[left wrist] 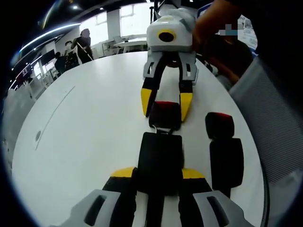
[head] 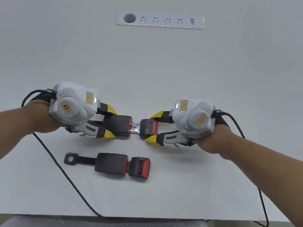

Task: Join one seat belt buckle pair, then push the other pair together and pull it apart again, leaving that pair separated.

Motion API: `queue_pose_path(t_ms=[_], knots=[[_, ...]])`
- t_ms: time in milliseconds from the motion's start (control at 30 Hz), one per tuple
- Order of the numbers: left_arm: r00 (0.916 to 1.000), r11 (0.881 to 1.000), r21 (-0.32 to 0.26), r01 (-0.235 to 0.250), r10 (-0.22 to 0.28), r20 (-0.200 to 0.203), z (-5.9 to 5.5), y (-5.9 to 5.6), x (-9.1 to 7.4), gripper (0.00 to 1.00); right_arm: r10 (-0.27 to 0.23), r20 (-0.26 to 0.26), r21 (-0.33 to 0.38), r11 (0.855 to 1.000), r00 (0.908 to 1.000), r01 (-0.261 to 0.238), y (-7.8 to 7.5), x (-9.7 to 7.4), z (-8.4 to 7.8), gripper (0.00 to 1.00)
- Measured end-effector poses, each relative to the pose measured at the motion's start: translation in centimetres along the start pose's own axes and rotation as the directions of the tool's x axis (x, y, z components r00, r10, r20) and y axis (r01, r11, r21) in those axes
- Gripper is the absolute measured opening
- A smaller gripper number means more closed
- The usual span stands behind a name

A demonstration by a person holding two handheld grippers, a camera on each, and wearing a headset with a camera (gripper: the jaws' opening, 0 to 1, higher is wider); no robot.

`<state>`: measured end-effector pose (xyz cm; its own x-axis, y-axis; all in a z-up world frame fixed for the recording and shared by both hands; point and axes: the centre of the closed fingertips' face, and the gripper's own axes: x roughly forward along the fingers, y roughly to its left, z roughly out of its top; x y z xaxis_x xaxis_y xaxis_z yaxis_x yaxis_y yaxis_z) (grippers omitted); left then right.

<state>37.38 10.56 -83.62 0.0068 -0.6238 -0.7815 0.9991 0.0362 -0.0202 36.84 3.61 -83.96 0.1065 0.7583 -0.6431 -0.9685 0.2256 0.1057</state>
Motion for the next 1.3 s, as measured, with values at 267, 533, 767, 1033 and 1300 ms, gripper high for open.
queue_pose_path(t_ms=[267, 533, 767, 1033, 1300], knots=[[1.0, 1.0, -0.001, 0.0, 0.0, -0.007, -0.1, 0.0, 0.0, 0.34, -0.011, -0.031, 0.0, 1.0, 0.9994, 0.011, -0.1, 0.5, 0.2, 0.35], [0.9999, 1.0, 0.016, 0.009, -0.008, -0.01, -0.1, 0.0, 0.0, 0.34, -0.009, -0.078, -0.006, 1.0, 0.9969, 0.009, -0.1, 1.7, 1.1, 0.35], [0.9999, 1.0, 0.02, 0.013, -0.013, -0.006, 0.0, 0.0, 0.0, 0.34, 0.002, -0.122, -0.014, 1.0, 0.9925, -0.004, -0.3, 2.0, 1.1, 0.35], [0.9999, 1.0, 0.02, 0.015, -0.015, 0.001, -0.1, -0.1, 0.0, 0.34, -0.007, -0.169, -0.028, 1.0, 0.9856, 0.002, -0.2, 2.0, 1.2, 0.35], [0.9998, 0.999, 0.026, 0.019, -0.019, -0.004, 0.0, -0.1, 0.1, 0.34, -0.013, -0.197, -0.041, 0.999, 0.9803, 0.005, -0.1, 2.1, 1.1, 0.35]])
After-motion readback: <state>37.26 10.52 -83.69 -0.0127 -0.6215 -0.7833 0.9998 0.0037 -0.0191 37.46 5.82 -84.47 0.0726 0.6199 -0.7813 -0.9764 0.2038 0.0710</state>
